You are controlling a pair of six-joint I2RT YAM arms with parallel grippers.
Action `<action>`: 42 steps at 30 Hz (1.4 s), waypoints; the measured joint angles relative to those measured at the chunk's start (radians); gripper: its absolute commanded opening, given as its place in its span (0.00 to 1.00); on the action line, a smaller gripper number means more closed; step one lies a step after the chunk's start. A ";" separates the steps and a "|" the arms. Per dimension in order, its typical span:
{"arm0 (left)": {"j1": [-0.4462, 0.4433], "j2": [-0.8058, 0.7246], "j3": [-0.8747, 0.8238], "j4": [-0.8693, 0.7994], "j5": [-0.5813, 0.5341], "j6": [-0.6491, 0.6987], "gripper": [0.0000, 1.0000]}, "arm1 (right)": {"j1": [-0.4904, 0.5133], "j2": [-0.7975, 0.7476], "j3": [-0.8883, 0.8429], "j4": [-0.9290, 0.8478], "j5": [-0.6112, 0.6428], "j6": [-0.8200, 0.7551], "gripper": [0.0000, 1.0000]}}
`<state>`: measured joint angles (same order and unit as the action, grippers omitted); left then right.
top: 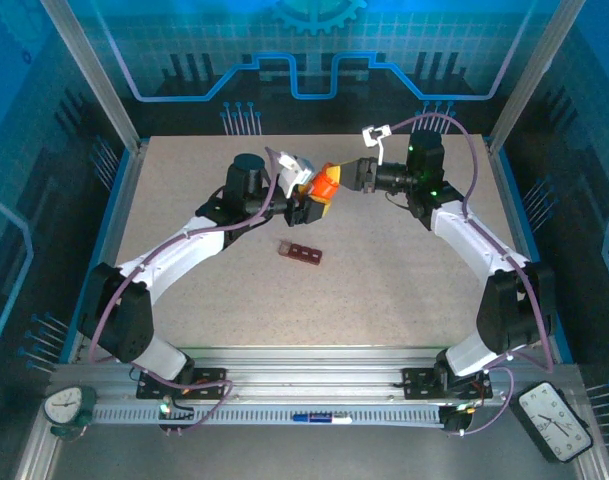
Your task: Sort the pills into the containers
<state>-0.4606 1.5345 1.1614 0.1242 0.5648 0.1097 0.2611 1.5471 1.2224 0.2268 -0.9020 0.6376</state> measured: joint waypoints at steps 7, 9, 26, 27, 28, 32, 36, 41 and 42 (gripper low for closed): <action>0.000 0.017 0.013 -0.017 -0.006 0.002 0.00 | 0.010 -0.050 -0.024 -0.064 0.127 -0.014 0.34; 0.001 0.017 0.013 -0.031 -0.007 0.005 0.00 | 0.003 -0.080 -0.032 -0.077 0.193 -0.029 0.34; 0.001 -0.014 -0.034 -0.030 -0.057 0.027 0.00 | -0.068 -0.098 -0.059 -0.316 0.470 -0.166 0.41; 0.001 -0.023 -0.050 -0.020 -0.071 0.027 0.00 | -0.068 -0.098 -0.082 -0.338 0.510 -0.175 0.41; 0.001 -0.030 -0.063 -0.011 -0.081 0.026 0.00 | -0.068 -0.097 -0.103 -0.361 0.547 -0.183 0.41; 0.006 -0.051 -0.119 0.041 -0.137 0.018 0.00 | -0.067 -0.067 -0.175 -0.430 0.697 -0.195 0.41; 0.007 -0.064 -0.154 0.092 -0.203 -0.014 0.00 | -0.056 -0.016 -0.206 -0.460 0.836 -0.190 0.41; 0.007 -0.078 -0.156 0.134 -0.267 -0.064 0.00 | -0.022 0.046 -0.216 -0.467 0.974 -0.158 0.41; 0.007 -0.084 -0.156 0.138 -0.278 -0.071 0.00 | -0.011 0.060 -0.216 -0.468 1.001 -0.145 0.42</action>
<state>-0.4534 1.4509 1.0050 0.2619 0.2871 0.0387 0.2504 1.6070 1.0069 -0.2413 0.0986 0.4923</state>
